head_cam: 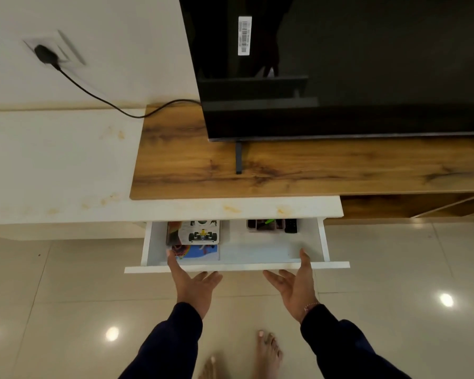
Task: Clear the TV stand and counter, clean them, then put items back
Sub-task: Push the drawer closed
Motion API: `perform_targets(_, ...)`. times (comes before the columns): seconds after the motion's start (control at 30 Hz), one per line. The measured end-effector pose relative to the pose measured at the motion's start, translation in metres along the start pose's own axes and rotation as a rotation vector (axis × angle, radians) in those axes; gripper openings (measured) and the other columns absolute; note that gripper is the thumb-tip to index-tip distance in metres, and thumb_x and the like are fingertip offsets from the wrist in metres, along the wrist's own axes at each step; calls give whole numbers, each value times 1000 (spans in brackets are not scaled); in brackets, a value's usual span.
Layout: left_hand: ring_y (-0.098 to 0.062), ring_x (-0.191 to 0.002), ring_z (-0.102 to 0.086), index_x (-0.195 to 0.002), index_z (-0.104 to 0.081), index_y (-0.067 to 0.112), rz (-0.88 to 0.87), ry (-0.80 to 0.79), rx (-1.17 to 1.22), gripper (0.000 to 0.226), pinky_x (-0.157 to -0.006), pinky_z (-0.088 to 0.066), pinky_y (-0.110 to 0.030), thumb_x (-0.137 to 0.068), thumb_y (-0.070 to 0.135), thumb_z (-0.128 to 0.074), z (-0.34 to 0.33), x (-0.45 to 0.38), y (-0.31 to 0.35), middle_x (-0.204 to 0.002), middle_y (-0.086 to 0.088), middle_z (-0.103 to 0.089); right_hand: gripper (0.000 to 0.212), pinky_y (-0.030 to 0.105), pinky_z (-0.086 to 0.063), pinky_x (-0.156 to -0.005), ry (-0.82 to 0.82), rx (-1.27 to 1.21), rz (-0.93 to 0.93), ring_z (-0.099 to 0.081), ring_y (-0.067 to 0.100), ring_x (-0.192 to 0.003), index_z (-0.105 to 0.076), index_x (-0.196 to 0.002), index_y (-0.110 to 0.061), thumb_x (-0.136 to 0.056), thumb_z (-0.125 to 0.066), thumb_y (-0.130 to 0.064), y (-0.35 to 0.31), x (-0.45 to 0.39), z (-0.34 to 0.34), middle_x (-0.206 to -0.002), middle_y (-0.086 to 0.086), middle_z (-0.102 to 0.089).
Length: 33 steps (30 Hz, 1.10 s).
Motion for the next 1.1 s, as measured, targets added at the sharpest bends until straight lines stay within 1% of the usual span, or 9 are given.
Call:
perform_targets(0.1,-43,-147,-26,-160,-5,25,85,62,175,104,-122,-23,-52,-83,80,-49,-20,0,20,-162,-24,-20,47,53,-52,-103,-7,17,16,-62,50,-118,-36,-137,-37,-98,-58,-53,-12,-8,-18,-144,24,-40)
perform_targets(0.23,-46,-143,-34,-159,-3,38,39,39,150,110,-114,-33,-60,-75,81,-60,-24,-25,42,-162,-24,-19,46,52,-53,-103,-20,9,47,-60,49,-122,-37,-138,-37,-99,-58,-48,-24,-14,-38,-147,26,-38)
perform_targets(0.33,-39,-145,-34,-159,-2,38,31,-6,101,110,-106,-37,-68,-74,85,-55,-30,-35,58,-163,-21,-19,53,50,-54,-101,-25,-14,76,-62,46,-120,-37,-149,-28,-101,-57,-43,-31,-16,-55,-142,24,-43)
perform_targets(0.4,-34,-147,-32,-159,0,37,54,-39,73,109,-104,-37,-71,-75,88,-49,-35,-41,63,-164,-16,-21,52,47,-54,-98,-41,-7,101,-63,43,-118,-40,-149,-24,-102,-55,-40,-36,-17,-68,-142,24,-45)
perform_targets(0.53,-29,-150,-27,-159,-1,37,61,-88,27,102,-106,-33,-73,-80,88,-39,-42,-53,72,-165,-10,-20,37,46,-52,-101,-52,-14,134,-61,39,-120,-43,-138,-23,-104,-52,-36,-45,-21,-88,-150,24,-42)
perform_targets(0.7,-26,-153,-20,-159,-5,38,104,-138,51,89,-109,-25,-74,-86,85,-26,-52,-66,77,-166,-6,-20,33,46,-48,-108,-59,8,139,-58,38,-126,-43,-132,-19,-103,-51,-32,-50,-25,-102,-150,21,-45)
perform_targets(0.83,-24,-154,-17,-159,-10,38,128,-143,81,79,-114,-17,-72,-91,79,-22,-54,-65,76,-166,-6,-21,30,47,-50,-106,-48,14,134,-59,37,-126,-44,-131,-16,-104,-49,-28,-46,-27,-102,-149,21,-47)
perform_targets(0.97,-23,-153,-18,-158,-11,39,138,-151,36,73,-114,-17,-72,-95,74,-20,-49,-66,77,-166,-3,-22,26,47,-51,-102,-60,62,142,-58,35,-127,-47,-130,-15,-105,-45,-24,-42,-25,-100,-147,17,-50)
perform_targets(1.1,-26,-150,-27,-159,-9,36,138,-172,-58,72,-112,-25,-71,-98,70,-26,-45,-53,75,-162,-3,-31,43,46,-53,-98,-104,247,165,-59,29,-124,-42,-148,-18,-108,-41,-32,-44,-14,-94,-147,6,-55)
Point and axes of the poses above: each hand's wrist, its own x-axis away from the middle knuckle, its own z-axis out of the back of the hand, y = z × x, the point moved 9 cm from there along -x, towards the middle knuckle
